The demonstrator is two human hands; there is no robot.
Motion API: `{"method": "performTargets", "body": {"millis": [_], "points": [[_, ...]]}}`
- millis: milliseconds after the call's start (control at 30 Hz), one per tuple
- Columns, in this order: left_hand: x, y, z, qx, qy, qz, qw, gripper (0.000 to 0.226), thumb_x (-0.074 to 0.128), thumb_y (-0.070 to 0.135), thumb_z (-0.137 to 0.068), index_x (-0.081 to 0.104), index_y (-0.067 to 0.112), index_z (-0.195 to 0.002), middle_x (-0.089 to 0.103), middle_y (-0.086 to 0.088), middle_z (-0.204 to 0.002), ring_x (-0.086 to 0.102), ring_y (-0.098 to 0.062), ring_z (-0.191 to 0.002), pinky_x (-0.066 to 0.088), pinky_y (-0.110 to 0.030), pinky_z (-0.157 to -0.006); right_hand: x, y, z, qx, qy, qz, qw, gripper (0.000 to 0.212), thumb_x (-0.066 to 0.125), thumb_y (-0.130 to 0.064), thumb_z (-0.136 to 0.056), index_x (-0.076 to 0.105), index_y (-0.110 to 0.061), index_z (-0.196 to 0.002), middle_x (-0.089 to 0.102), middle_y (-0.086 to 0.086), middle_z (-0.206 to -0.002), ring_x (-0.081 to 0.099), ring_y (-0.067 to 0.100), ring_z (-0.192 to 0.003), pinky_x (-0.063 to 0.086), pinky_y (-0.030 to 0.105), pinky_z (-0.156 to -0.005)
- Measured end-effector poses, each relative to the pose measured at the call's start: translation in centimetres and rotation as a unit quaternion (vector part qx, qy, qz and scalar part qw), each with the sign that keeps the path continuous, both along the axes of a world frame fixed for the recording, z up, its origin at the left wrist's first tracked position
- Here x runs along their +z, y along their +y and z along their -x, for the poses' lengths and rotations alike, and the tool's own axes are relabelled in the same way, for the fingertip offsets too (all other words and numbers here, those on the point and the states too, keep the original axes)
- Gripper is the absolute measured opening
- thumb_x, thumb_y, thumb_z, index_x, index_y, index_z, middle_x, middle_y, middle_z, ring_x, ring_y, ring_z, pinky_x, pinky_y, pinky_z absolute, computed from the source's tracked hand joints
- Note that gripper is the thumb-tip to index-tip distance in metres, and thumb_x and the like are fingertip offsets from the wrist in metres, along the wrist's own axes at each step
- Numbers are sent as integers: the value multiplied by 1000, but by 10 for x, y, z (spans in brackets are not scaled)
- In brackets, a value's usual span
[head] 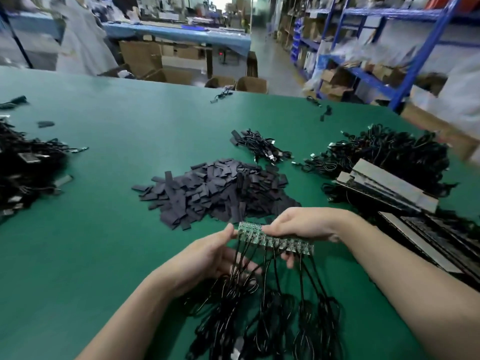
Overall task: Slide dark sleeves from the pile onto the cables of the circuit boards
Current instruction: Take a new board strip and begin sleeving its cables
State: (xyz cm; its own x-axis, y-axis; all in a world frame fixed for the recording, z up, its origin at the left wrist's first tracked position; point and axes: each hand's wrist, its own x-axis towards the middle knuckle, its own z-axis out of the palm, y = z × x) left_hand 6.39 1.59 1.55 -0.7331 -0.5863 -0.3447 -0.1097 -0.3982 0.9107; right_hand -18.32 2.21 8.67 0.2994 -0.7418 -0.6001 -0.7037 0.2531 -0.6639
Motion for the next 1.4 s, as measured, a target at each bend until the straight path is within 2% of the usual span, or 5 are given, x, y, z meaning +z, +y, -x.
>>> {"method": "performTargets", "body": {"millis": [100, 267, 533, 867, 1400], "points": [[-4, 3, 3, 32, -66, 112, 991, 29, 39, 31, -111, 56, 14, -127, 78, -15, -106, 74, -28, -92, 53, -37, -83, -21, -2, -1, 30, 57, 83, 994, 34, 61, -52, -100, 75, -21, -96, 75, -10, -88, 69, 8, -75, 52, 29, -93], [10, -4, -6, 4, -174, 308, 935, 19, 58, 29, -104, 72, 17, -105, 76, -6, -97, 71, -20, -89, 60, -34, -81, -34, 3, 5, 45, 9, 110, 993, 19, 64, -50, -99, 69, -36, -87, 52, -12, -59, 44, 5, -51, 29, 23, -58], [12, -17, 9, 83, -84, 233, 965, 8, 79, 17, -88, 78, 9, -90, 65, 2, -74, 58, -8, -69, 48, -19, -69, -30, 14, -20, -47, 3, 207, 977, 15, 70, -43, -95, 73, -30, -89, 74, -2, -89, 68, 18, -84, 55, 41, -82], [-4, -18, -6, 134, -61, 205, 968, 21, 75, 38, -82, 82, 19, -86, 70, -4, -69, 60, -11, -62, 47, -17, -60, -73, 31, -55, -138, -6, 346, 928, 11, 66, -47, -93, 64, -39, -86, 67, -18, -78, 62, 4, -70, 52, 36, -67], [-6, -21, -4, 180, 41, 191, 964, 13, 74, 30, -86, 81, 19, -85, 69, 9, -71, 58, -1, -64, 45, -11, -63, -67, 35, -53, -115, 25, 379, 918, 24, 64, -50, -93, 72, -36, -111, 65, -28, -101, 58, -4, -107, 48, 26, -96]]}}
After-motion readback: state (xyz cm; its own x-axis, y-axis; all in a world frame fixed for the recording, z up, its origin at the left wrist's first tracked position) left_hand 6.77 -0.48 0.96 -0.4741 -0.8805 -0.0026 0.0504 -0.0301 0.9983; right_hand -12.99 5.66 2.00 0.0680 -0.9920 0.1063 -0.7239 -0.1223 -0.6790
